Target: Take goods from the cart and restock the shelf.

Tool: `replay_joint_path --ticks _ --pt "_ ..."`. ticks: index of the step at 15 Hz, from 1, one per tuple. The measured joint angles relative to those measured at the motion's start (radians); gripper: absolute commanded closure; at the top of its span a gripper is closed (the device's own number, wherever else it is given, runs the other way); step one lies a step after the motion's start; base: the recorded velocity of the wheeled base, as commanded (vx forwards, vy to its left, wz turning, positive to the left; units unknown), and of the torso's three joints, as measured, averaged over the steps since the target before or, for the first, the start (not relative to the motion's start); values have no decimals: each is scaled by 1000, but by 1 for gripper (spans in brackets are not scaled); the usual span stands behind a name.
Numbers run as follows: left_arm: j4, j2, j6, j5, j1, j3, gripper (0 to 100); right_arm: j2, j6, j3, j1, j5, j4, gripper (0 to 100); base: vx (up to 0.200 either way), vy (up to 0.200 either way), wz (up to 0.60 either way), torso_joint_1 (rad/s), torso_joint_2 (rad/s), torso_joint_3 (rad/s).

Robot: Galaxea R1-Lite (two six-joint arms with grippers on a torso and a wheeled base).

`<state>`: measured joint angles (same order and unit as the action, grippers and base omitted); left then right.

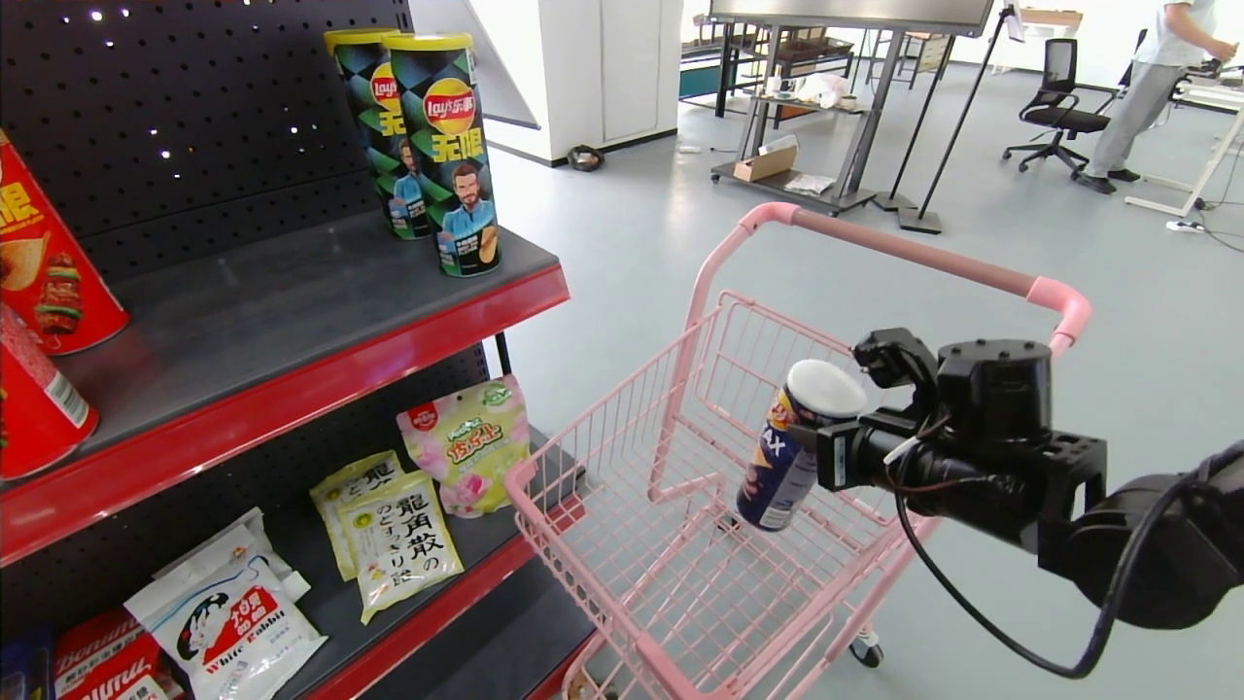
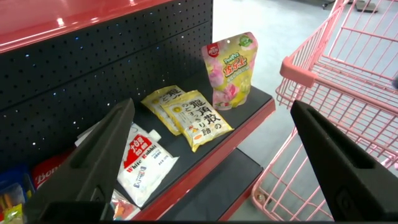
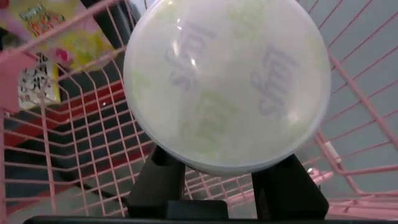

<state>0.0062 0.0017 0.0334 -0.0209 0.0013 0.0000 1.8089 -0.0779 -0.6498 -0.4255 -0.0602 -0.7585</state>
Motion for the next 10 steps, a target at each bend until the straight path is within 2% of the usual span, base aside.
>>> replay_joint_path --ticks 4,6,8,10 --pt "0 0 0 0 -1 0 0 -201 14 -206 -2 -14 419 100 0 0 0 0 0 0" --pt "0 0 0 0 0 0 0 -326 18 -286 -2 -35 566 100 0 0 0 0 0 0" --pt "0 0 0 0 -1 0 0 -452 34 -297 0 -45 658 100 0 0 0 0 0 0" --pt "0 0 0 -1 -1 0 0 -578 70 -233 12 -49 744 100 0 0 0 0 0 0"
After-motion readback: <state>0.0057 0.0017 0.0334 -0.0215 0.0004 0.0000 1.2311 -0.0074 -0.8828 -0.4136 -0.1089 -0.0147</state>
